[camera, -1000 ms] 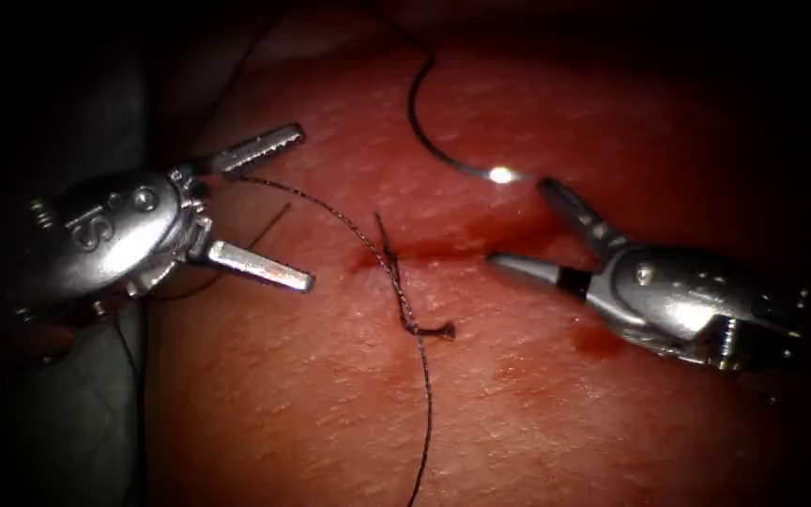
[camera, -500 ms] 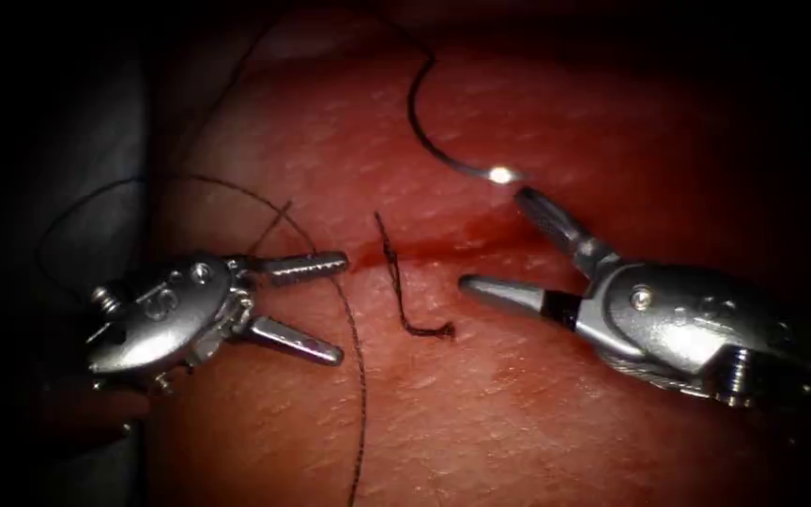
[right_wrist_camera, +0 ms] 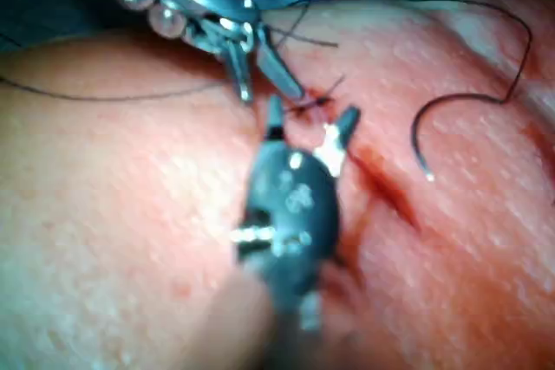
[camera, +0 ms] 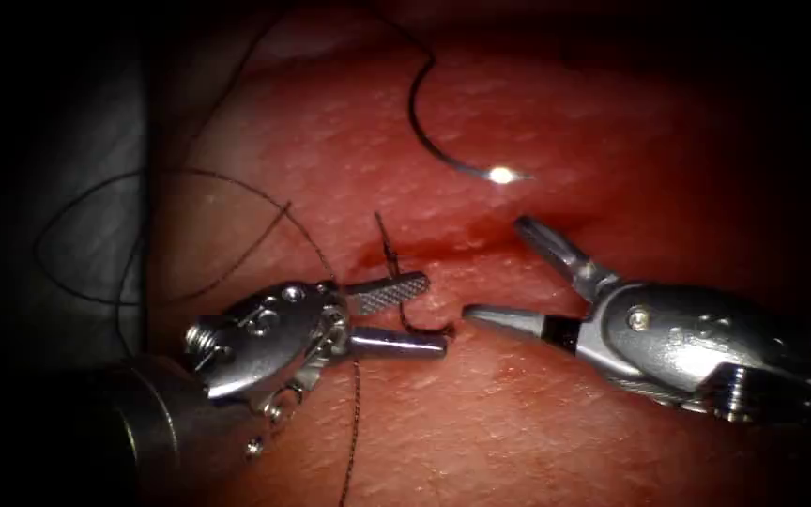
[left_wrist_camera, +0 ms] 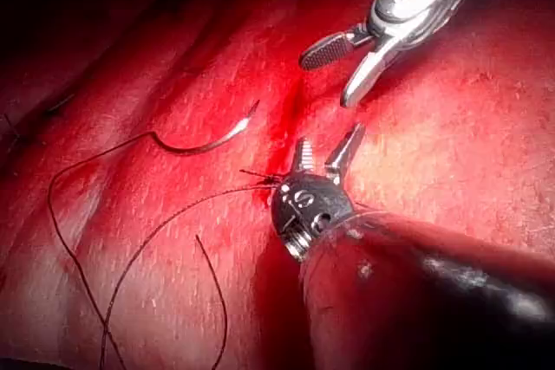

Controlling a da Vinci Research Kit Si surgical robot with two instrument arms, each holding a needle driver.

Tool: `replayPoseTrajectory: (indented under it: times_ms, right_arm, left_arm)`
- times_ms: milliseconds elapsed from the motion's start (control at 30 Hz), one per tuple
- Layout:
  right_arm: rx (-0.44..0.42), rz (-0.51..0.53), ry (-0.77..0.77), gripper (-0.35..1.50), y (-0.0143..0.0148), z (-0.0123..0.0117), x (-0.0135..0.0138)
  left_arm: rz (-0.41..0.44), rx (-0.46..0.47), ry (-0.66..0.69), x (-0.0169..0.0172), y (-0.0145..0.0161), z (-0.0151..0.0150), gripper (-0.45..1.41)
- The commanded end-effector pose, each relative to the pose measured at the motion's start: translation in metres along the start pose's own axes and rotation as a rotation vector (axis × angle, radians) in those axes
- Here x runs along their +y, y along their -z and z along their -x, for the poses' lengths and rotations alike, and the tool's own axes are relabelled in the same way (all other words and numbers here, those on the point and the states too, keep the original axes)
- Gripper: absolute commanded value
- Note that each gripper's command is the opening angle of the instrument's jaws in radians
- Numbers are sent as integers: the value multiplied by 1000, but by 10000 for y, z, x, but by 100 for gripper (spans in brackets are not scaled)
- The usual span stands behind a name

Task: Wound Closure

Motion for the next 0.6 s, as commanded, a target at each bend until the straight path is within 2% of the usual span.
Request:
replayPoseTrajectory:
  times_ms: [33, 67, 100, 233, 300, 600]
  right_arm:
    - [-4, 0, -1, 57, 1, 8, -7]
    - [-6, 3, 0, 57, 2, 9, -6]
    - [-9, 7, 2, 57, 6, 11, -5]
    - [-12, 16, 6, 57, 9, 14, -4]
    - [-12, 19, 7, 57, 7, 15, -4]
    - [-11, 22, 4, 59, 5, 18, -5]
  left_arm:
    - [-15, -34, -42, -4, -8, 7, 36]
    - [-30, -68, -75, -6, -9, 9, 37]
    - [-59, -165, -176, -11, -11, 16, 36]
    - [-102, -345, -338, -16, -14, 35, 32]
    - [-127, -389, -376, -16, -16, 40, 30]
    - [-152, -400, -454, -12, -27, 31, 30]
